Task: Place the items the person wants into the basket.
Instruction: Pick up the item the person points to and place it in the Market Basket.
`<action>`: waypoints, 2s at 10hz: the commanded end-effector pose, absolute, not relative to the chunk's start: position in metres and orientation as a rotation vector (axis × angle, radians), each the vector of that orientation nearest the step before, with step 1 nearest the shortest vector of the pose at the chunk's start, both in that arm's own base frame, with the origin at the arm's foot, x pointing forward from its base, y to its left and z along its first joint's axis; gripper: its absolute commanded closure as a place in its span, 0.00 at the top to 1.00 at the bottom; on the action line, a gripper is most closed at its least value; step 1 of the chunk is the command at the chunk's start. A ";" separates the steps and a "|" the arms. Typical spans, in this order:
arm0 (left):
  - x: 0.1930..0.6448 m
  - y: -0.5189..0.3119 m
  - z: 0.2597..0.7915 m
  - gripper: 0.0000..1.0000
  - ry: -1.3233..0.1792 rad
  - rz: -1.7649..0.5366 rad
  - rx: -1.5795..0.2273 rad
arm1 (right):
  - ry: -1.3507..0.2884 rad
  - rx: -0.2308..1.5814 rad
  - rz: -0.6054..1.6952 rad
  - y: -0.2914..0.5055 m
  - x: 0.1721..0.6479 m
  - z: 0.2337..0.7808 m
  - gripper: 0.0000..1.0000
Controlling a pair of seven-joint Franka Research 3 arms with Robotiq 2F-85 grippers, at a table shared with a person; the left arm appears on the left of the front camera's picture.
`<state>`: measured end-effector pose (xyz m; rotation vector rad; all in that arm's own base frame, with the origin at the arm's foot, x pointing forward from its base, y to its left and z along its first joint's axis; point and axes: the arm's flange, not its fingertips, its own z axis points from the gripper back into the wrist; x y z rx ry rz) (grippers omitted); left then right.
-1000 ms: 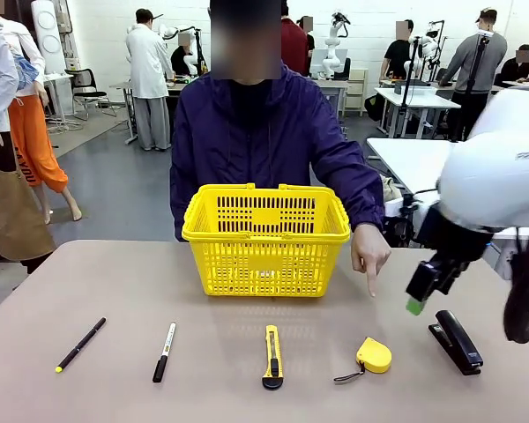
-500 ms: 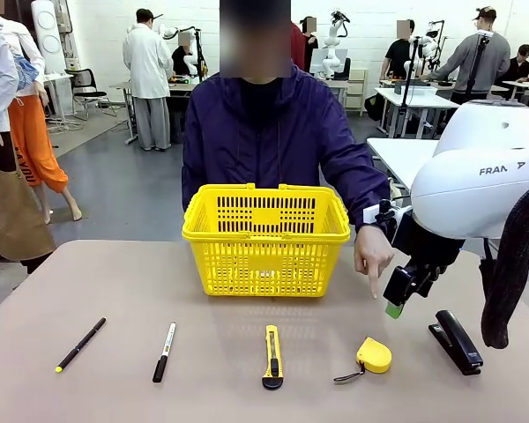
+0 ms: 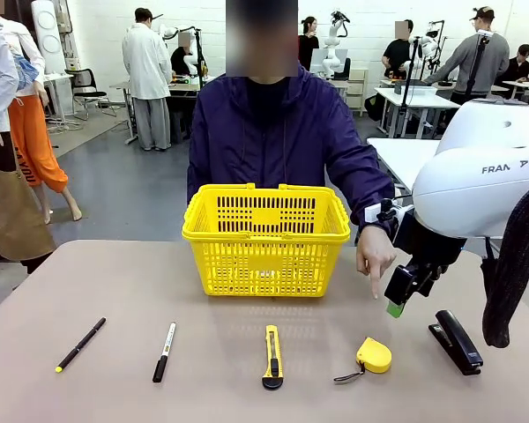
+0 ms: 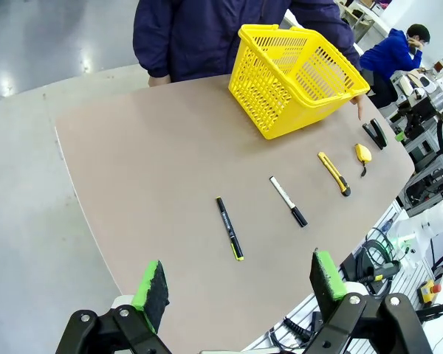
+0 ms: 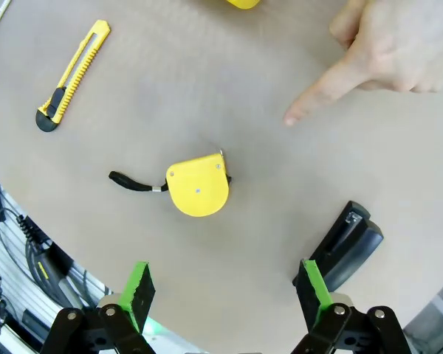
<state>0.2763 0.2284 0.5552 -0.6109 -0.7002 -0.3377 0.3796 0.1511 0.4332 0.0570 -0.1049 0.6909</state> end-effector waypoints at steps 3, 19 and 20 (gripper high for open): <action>0.276 0.231 0.557 1.00 -0.715 -0.357 -0.616 | -0.053 -0.051 0.733 0.190 0.376 0.397 1.00; 0.276 0.231 0.557 1.00 -0.715 -0.357 -0.616 | 0.024 -0.072 0.844 0.222 0.406 0.303 1.00; 0.276 0.231 0.557 1.00 -0.715 -0.357 -0.616 | 0.030 -0.073 0.849 0.223 0.407 0.301 1.00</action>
